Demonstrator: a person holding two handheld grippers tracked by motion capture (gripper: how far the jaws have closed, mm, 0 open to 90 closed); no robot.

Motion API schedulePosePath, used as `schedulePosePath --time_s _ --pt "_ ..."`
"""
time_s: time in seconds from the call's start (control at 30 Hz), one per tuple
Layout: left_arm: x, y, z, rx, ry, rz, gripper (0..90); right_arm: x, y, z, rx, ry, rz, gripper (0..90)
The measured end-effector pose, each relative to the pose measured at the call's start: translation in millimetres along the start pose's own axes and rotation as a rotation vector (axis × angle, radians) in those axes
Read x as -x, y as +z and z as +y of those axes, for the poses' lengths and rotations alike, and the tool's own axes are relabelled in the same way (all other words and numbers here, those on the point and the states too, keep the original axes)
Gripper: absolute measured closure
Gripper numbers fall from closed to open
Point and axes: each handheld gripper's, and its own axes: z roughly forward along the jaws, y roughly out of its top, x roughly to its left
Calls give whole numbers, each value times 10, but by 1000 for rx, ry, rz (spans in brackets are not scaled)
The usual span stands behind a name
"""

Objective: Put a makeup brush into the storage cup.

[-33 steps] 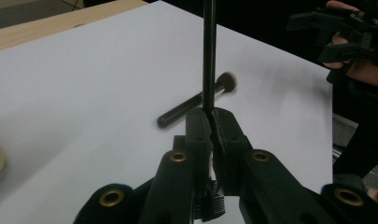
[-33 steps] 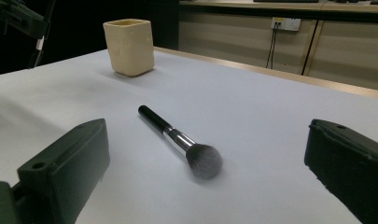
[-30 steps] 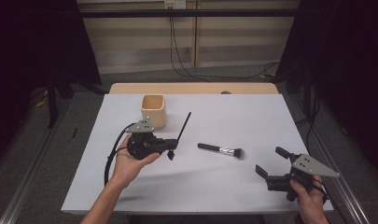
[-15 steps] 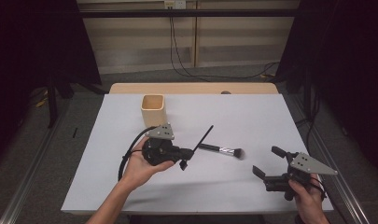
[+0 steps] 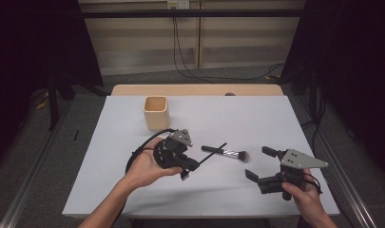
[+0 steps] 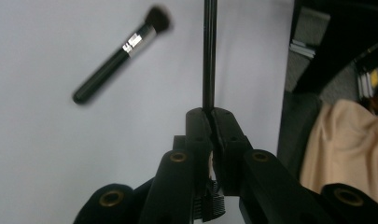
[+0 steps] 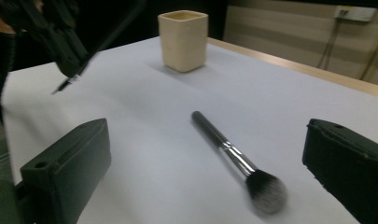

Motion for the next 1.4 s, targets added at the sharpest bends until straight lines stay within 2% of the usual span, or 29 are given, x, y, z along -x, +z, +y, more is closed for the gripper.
schedulePosePath --time_s 0.17,0.27,0.37,0.5,0.57,0.6,0.63,0.67,0.73,0.77,0.83,1.0,1.23,1.4 --pt "13 17 20 -61 11 -2 861 -27 60 108 -15 -13 76 3" --pt "21 14 38 -96 25 5 861 -41 115 141 -50 -20 103 1" --pt "22 23 54 -152 68 7 861 -66 161 146 -95 -46 129 0" --pt "35 67 65 -210 70 5 862 -100 209 170 -186 -81 187 1" --pt "34 74 77 -219 71 0 861 -121 236 185 -199 -99 188 1" --pt "33 80 82 -226 82 -2 861 -126 252 195 -204 -107 191 2" --pt "42 87 85 -239 110 4 861 -129 267 207 -208 -104 200 3" --pt "52 93 85 -245 116 5 861 -132 283 222 -217 -96 215 3" --pt "52 92 91 -244 105 -9 861 -142 318 255 -240 -97 236 3" --pt "45 90 97 -259 120 -8 861 -148 336 268 -250 -103 240 3" --pt "49 94 102 -282 122 -7 861 -160 382 296 -285 -113 256 4" --pt "28 80 114 -300 125 -6 861 -186 495 370 -368 -129 296 8" --pt "-23 57 126 -342 121 1 860 -181 590 494 -443 -176 297 12" --pt "-39 79 148 -376 128 12 860 -181 675 560 -523 -184 361 25"
